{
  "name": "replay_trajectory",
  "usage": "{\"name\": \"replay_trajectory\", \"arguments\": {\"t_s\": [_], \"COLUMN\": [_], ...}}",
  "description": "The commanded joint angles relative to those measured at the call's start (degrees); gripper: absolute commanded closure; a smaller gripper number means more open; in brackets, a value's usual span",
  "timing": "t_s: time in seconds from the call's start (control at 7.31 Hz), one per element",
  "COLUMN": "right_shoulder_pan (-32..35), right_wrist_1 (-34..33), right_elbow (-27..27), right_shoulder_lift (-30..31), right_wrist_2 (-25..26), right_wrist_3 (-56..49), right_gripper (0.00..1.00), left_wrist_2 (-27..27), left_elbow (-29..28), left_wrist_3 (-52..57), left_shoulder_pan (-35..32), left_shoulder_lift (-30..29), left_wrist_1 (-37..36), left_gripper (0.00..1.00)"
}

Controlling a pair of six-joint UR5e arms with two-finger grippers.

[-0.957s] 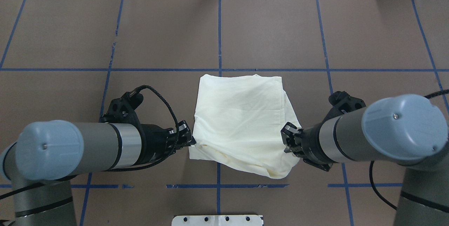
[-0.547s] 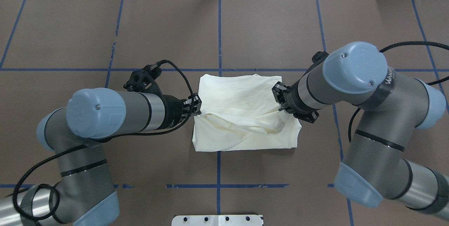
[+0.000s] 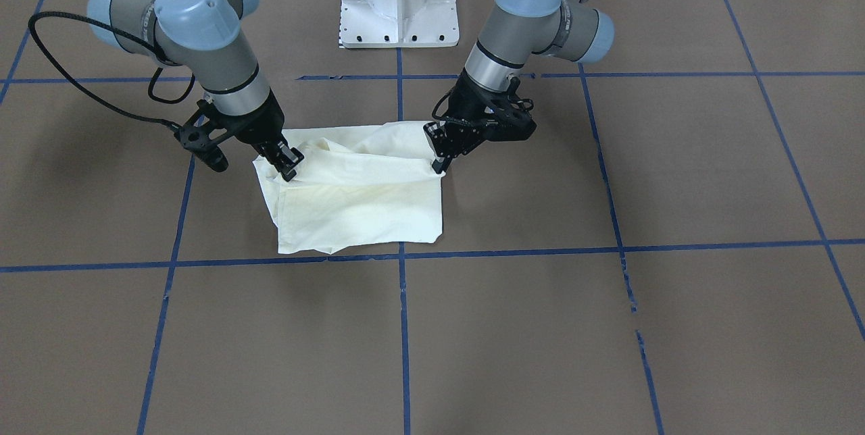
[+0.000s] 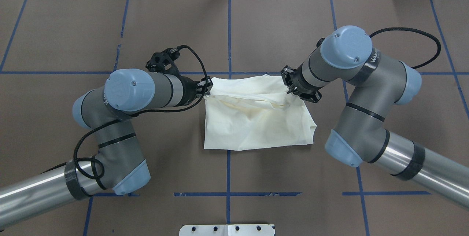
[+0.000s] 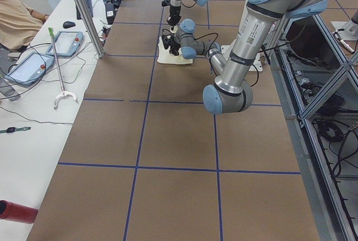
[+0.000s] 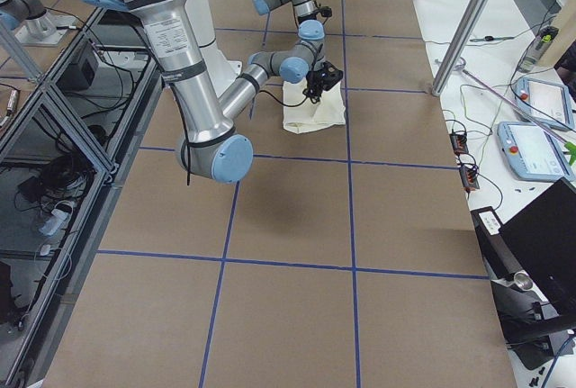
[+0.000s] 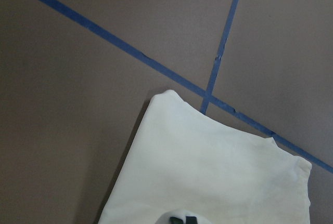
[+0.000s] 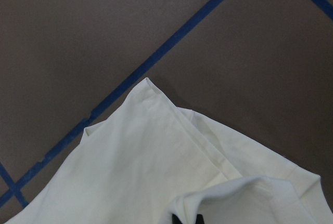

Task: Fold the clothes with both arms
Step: 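Release the folded edge and raise both grippers off the shirt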

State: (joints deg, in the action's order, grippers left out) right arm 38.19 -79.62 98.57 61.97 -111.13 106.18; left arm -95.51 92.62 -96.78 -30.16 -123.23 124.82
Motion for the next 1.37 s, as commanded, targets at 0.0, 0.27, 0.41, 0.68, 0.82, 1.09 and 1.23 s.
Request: {"name": "replay_trajectory", "arguments": {"t_s": [0.0, 0.27, 0.41, 0.68, 0.82, 1.09, 1.23], "right_shoulder_pan": [2.1, 2.5, 2.5, 2.6, 3.2, 6.8, 10.0], "right_wrist_1": [1.3, 1.3, 1.3, 3.9, 4.6, 4.6, 4.7], "right_elbow": [-8.3, -10.4, -11.1, -13.0, -13.2, -12.6, -12.5], "right_shoulder_lift": [-4.2, -5.5, -5.6, -6.0, -6.0, -5.9, -5.3], "right_wrist_2": [-2.2, -2.7, -2.7, -2.7, -2.8, -3.7, -8.3], "right_wrist_3": [-3.3, -3.8, -4.0, -4.2, -4.1, -5.2, -9.9], "right_gripper": [1.0, 1.0, 1.0, 1.0, 1.0, 0.0, 0.0], "left_wrist_2": [0.0, 0.1, -0.1, -4.4, -5.0, -5.2, -8.0], "left_elbow": [-8.4, -15.5, -17.4, -16.9, -16.5, -14.0, -10.8], "left_wrist_3": [1.8, 3.5, 4.1, 11.6, 11.4, 11.7, 12.9], "left_shoulder_pan": [-2.4, -3.1, -4.3, -6.7, -6.7, -6.7, -7.3], "left_shoulder_lift": [-3.6, -5.3, -6.6, -3.3, -1.2, 1.0, 4.4], "left_wrist_1": [6.5, 13.0, 13.2, 17.0, 21.7, 21.9, 21.7], "left_gripper": [1.0, 1.0, 0.77, 0.75, 0.75, 0.75, 0.75]}}
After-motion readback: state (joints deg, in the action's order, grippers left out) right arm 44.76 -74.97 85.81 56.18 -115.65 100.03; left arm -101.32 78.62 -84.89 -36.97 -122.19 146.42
